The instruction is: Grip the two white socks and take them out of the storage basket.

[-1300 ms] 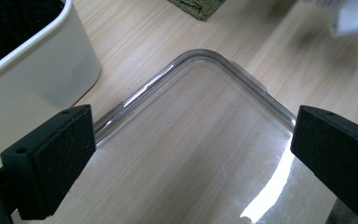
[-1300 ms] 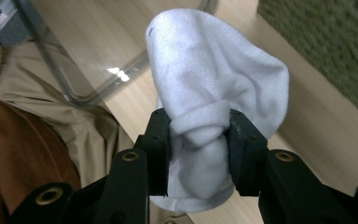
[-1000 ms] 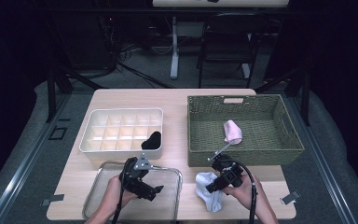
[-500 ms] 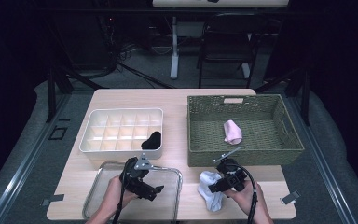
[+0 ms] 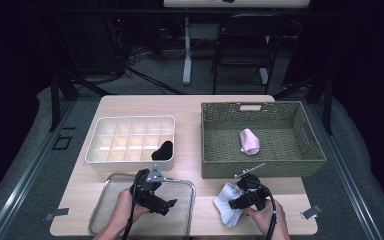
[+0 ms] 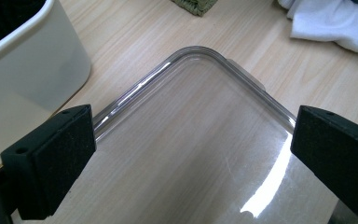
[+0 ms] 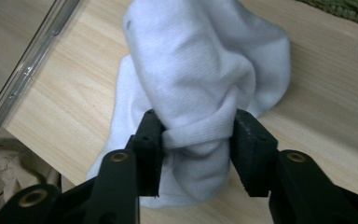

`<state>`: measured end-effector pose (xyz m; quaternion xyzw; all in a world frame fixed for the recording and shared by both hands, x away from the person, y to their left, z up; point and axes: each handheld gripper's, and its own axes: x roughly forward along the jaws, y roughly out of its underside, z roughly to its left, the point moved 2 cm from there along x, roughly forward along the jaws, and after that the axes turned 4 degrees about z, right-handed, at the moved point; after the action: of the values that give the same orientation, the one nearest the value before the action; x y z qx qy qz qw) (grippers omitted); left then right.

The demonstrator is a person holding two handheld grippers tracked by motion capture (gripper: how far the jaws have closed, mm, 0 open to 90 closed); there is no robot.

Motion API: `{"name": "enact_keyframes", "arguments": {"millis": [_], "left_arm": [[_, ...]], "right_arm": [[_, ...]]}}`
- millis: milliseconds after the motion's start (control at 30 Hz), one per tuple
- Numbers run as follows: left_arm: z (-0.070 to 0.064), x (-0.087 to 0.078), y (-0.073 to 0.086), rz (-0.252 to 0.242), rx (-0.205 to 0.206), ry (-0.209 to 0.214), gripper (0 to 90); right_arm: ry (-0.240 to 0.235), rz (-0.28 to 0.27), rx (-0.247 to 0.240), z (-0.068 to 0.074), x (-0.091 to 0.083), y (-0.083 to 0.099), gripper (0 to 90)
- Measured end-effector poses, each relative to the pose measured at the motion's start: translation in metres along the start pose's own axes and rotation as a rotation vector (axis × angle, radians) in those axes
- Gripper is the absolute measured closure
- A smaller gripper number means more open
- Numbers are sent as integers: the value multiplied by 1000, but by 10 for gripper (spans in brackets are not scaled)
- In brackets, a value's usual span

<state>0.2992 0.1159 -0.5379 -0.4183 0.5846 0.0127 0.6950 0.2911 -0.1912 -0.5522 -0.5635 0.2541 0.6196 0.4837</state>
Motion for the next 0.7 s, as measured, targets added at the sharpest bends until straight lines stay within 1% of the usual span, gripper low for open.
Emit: {"name": "enact_keyframes", "arguments": {"millis": [33,67,100,133,167,200,233,267,300,333,400,433,467,500,533,600,700], "left_arm": [[1,0,0,6,2,3,0],[2,0,1,7,4,2,0],[2,0,1,9,4,2,0],[2,1,1,11,2,0,0],[3,2,2,10,1,-4,0],[4,2,2,14,-1,-7,0],[5,3,3,14,-4,-4,0],[5,3,3,17,-2,-4,0],[5,3,3,19,-5,-5,0],[4,4,3,19,-5,-5,0],[3,5,2,20,3,-6,0],[2,4,1,24,8,1,0],[1,5,1,23,14,-1,0],[1,4,1,27,15,0,0],[0,4,1,26,17,0,0],[0,4,1,27,17,-1,0],[0,5,0,27,15,1,0]], "right_arm": [[-11,2,10,-1,0,0,541],[-9,9,8,-3,0,0,517],[-26,8,17,-3,1,1,495],[-27,20,6,-4,0,1,488],[-35,18,-8,-5,0,2,481],[-61,13,10,-7,-1,3,476],[-76,13,7,-8,-4,3,477],[-82,14,-21,-12,-11,3,479],[-95,-59,32,-9,-10,4,480],[-90,-28,-2,-11,-16,4,480],[-98,-49,-20,-12,-23,5,481],[-97,-46,-31,-12,-26,6,481],[-110,-59,-33,-12,-27,6,481],[-113,-52,-52,-13,-30,6,484],[-112,-70,-46,-12,-31,7,497],[-94,-97,-74,-10,-35,6,561],[-65,-172,-112,-5,-42,4,658]]}}
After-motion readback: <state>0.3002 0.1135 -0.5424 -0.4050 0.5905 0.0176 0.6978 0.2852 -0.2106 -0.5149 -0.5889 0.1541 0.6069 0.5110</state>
